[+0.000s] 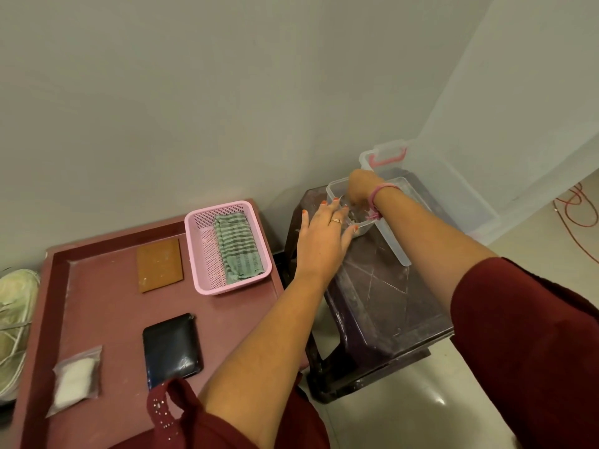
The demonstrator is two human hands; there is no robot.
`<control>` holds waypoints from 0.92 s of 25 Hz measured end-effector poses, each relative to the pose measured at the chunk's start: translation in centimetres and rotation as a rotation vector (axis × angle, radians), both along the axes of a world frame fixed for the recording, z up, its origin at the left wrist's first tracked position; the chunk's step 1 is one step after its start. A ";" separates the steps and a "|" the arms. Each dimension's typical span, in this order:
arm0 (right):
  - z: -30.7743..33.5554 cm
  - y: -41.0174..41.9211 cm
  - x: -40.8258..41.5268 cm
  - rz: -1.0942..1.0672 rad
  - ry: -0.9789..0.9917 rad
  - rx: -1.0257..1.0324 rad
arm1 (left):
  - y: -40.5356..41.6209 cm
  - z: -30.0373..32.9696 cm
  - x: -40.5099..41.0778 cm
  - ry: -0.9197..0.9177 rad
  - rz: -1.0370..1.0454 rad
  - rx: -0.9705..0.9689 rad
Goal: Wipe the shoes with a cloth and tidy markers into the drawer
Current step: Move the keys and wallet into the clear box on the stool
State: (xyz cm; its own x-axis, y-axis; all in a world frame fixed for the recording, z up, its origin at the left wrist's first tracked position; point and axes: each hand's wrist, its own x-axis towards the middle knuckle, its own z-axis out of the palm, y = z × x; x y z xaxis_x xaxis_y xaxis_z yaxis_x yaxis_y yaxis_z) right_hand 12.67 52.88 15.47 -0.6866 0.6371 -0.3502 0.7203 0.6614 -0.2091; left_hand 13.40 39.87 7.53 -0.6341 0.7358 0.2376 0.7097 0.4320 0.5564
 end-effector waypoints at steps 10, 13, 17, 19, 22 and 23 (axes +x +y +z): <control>2.3 0.5 2.0 -0.108 0.239 -0.124 | -2.6 1.6 -0.3 -0.266 0.013 0.115; 3.6 -1.4 2.4 -0.139 0.362 -0.209 | -6.2 2.5 -1.3 -0.292 0.084 0.208; 4.8 -6.5 2.3 -0.170 0.610 -0.369 | -12.4 3.7 -2.6 -0.279 0.199 0.336; 4.4 -10.1 2.0 -0.152 0.660 -0.454 | -16.0 3.9 -3.3 -0.289 0.259 0.365; 3.0 -15.4 1.1 -0.083 0.644 -0.486 | -21.2 3.8 -4.0 -0.306 0.342 0.422; 2.3 -17.2 0.8 -0.070 0.631 -0.496 | -22.9 3.5 -4.2 -0.301 0.374 0.445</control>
State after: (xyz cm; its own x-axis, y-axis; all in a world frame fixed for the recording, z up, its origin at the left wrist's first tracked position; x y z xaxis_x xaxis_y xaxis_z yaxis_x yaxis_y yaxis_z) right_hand 13.52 35.73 17.81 -0.8135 0.5581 -0.1634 0.4050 0.3421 -0.8479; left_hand 9.18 16.93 11.04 -0.9146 0.3252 0.2404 0.3414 0.3024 0.8899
